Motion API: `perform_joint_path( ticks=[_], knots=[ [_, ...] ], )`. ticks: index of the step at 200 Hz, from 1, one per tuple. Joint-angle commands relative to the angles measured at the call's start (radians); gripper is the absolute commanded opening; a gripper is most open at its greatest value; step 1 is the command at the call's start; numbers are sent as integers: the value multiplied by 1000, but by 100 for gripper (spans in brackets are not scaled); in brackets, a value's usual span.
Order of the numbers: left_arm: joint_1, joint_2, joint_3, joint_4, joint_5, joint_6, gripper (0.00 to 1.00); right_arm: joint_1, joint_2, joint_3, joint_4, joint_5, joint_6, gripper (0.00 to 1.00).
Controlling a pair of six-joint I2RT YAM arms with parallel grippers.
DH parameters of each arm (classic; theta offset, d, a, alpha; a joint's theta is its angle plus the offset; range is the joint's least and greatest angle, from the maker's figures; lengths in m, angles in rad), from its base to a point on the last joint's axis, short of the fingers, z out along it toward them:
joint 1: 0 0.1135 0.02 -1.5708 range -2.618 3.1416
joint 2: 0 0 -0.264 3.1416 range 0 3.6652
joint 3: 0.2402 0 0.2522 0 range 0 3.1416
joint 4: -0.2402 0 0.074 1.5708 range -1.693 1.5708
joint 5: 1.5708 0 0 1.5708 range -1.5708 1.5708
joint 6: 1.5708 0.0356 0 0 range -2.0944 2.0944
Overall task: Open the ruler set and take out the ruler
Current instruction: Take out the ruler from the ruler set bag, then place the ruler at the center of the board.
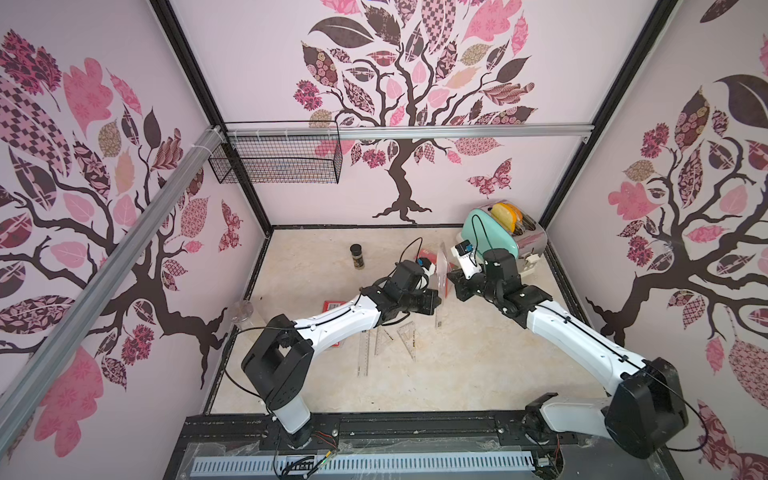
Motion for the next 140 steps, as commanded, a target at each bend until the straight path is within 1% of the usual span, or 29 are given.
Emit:
perform_joint_path(
  ticks=[1, 24, 62, 90, 112, 140],
  knots=[
    [-16, -63, -74, 78, 51, -35, 0, 8, 13, 28, -10, 87, 30, 0],
    [-22, -74, -153, 117, 44, -67, 0, 8, 28, 46, -56, 128, 28, 0],
    [-22, -14, -235, 190, 31, -107, 0, 3, 15, 71, -139, 169, 27, 0],
    [-22, 53, -238, 221, 26, -119, 0, -19, 3, 117, -263, 186, 45, 0],
    [-22, 99, -237, 248, 38, -134, 0, -28, -3, 151, -396, 252, 80, 0],
    [-22, 139, -243, 256, 25, -141, 0, -31, -66, 102, -442, 307, 138, 0]
  ],
)
